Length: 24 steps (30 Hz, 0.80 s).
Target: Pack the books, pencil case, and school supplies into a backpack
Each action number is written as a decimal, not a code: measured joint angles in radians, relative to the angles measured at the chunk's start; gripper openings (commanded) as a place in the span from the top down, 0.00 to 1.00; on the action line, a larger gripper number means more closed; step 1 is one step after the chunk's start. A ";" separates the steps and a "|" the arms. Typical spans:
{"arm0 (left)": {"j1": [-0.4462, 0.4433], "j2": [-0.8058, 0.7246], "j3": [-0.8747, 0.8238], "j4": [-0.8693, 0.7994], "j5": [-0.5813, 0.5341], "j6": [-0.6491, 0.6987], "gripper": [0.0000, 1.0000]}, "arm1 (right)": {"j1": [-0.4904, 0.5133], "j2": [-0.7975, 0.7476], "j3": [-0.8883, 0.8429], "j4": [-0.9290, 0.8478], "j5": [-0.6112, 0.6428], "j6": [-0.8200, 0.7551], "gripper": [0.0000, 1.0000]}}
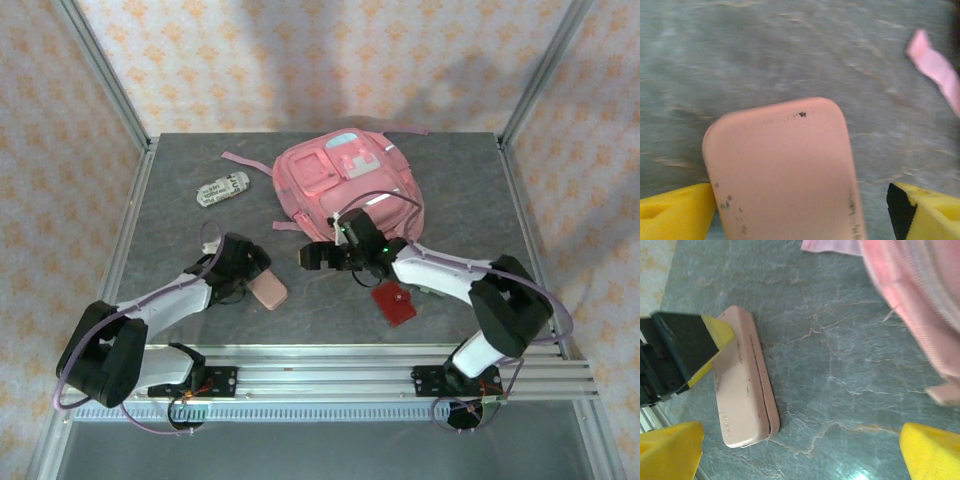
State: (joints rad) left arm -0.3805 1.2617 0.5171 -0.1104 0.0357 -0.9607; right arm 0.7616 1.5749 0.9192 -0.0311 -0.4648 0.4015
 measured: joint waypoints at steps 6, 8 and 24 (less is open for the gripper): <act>-0.006 -0.069 -0.008 0.028 0.009 0.000 0.10 | 0.108 0.106 0.068 0.005 0.080 -0.030 0.00; 0.009 -0.121 -0.021 0.016 0.006 0.000 0.09 | 0.147 0.138 0.095 0.000 0.113 -0.037 0.00; 0.314 -0.291 -0.020 -0.197 -0.044 0.100 0.08 | 0.389 0.529 0.547 -0.203 0.401 -0.082 0.06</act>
State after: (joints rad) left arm -0.0666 0.9703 0.4969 -0.3077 -0.0086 -0.8604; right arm 1.1503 2.1044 1.4658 -0.2340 -0.0639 0.3199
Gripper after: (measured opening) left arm 0.926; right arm 0.962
